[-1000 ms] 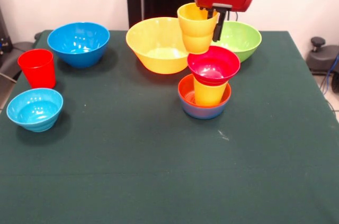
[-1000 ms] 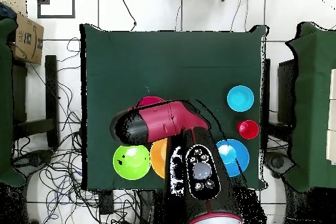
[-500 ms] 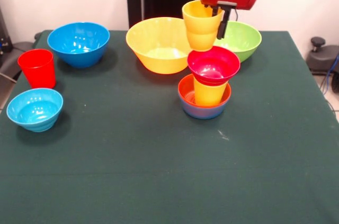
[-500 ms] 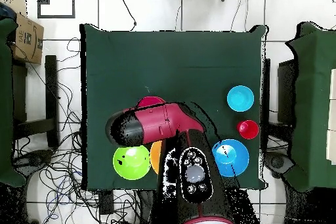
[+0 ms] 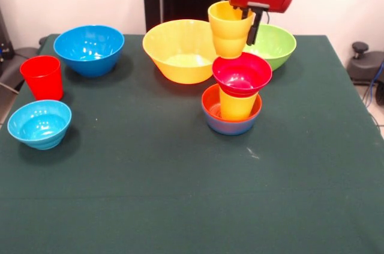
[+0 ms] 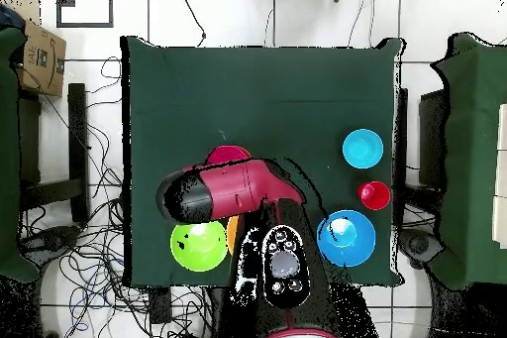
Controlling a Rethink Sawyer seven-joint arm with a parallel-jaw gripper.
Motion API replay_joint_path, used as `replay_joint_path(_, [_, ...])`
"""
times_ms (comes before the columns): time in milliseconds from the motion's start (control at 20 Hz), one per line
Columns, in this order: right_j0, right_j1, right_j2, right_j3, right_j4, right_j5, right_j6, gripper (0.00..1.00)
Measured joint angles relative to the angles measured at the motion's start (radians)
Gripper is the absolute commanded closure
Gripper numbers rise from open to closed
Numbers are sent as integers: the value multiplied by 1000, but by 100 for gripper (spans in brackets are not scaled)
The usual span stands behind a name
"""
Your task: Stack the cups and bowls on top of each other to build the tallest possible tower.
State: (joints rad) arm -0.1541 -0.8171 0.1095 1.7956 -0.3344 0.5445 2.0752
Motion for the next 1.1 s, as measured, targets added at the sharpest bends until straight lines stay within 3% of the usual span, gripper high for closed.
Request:
replay_joint_path(550, [68,67,-58,0,39,-90,19,100])
replay_joint_path(1100, [86,79,-97,0,74,-95,19,100])
